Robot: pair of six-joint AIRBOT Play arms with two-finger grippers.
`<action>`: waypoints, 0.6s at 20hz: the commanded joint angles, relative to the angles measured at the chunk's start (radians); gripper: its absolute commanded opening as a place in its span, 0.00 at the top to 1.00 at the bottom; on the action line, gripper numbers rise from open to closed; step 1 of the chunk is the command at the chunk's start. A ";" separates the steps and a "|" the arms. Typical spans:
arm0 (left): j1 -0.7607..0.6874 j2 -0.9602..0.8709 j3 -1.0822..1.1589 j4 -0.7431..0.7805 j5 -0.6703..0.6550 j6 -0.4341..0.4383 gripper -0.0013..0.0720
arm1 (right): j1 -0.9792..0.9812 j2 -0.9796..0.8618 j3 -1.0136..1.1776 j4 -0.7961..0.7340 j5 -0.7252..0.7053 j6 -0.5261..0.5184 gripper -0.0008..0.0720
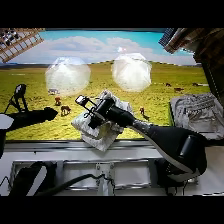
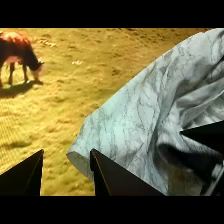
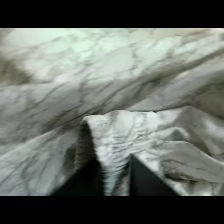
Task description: Fold the clothes and pants, and hang the long-sleeved shirts on hangers.
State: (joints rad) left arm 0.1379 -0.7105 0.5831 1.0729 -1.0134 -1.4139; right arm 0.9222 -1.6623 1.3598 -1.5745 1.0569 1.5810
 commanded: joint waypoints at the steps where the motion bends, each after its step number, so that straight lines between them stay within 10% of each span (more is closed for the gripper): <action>1: -0.001 0.000 -0.001 0.000 -0.003 0.003 0.58 | -0.004 -0.023 0.003 -0.104 -0.047 0.119 0.94; 9: -0.093 -0.001 -0.159 -0.417 0.029 0.205 0.56 | -0.135 0.202 0.003 -0.069 -0.144 0.199 0.94; 12: -0.214 -0.019 -0.222 -0.515 0.132 0.225 0.36 | -0.185 0.261 0.003 -0.013 -0.137 0.195 0.94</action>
State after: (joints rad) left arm 0.0139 -0.7177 0.4194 0.7174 -0.9577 -1.2453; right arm 0.7815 -1.4616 1.3621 -1.6341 0.9329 1.7653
